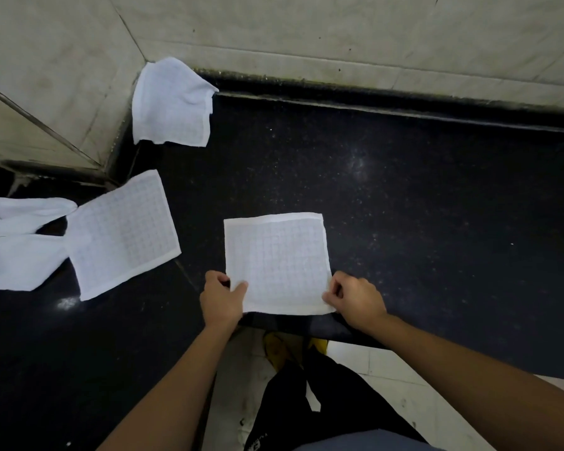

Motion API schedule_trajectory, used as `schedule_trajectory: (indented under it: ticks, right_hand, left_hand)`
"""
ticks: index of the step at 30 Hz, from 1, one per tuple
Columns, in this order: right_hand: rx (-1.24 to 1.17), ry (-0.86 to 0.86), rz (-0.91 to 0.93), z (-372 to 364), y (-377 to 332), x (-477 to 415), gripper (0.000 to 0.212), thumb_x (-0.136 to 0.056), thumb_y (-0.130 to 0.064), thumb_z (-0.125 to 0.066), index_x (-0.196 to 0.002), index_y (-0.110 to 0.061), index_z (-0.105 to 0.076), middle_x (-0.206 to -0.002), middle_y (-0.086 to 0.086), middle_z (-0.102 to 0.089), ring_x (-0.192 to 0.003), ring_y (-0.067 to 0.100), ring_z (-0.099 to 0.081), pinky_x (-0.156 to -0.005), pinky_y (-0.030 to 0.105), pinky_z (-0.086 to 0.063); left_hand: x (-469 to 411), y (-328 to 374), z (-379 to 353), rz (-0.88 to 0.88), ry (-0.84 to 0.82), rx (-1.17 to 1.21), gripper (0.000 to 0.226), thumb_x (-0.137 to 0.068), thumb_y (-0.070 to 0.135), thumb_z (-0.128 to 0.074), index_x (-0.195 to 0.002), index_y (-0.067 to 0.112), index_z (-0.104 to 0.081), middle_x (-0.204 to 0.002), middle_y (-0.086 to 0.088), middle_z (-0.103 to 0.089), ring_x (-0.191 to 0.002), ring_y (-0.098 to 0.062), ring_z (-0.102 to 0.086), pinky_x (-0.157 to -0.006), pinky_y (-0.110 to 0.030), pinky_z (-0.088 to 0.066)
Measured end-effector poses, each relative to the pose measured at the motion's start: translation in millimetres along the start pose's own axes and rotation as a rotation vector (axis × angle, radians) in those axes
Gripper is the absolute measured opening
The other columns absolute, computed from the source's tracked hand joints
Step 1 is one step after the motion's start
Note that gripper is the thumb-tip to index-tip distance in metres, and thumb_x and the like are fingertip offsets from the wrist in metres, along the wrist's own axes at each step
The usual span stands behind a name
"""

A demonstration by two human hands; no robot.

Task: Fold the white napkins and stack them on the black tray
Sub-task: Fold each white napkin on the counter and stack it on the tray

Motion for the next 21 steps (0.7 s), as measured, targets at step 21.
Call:
schedule_trajectory:
  ticks: [21]
  right_hand:
    - [0.121, -0.058, 0.298, 13.1, 6.0, 30.3, 0.018, -0.091, -0.035, -0.064, -0.104, -0.028, -0.073, -0.096, -0.015, -0.049, -0.084, 0.004, -0.048, -0.066, 0.017, -0.033]
  left_hand:
    - [37.5, -27.1, -11.7, -1.023, -0.253, -0.776, 0.021, -0.063, 0.009, -0.073, -0.075, 0.017, -0.057, -0.08, 0.002, -0.054, -0.077, -0.017, -0.053, -0.064, -0.027, -0.048]
Point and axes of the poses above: each hand's wrist, its own x-axis away from the middle knuckle, its own z-axis out of the back of the hand, y = z × x, the point moved 3 cm from there along -x, towards the middle knuckle
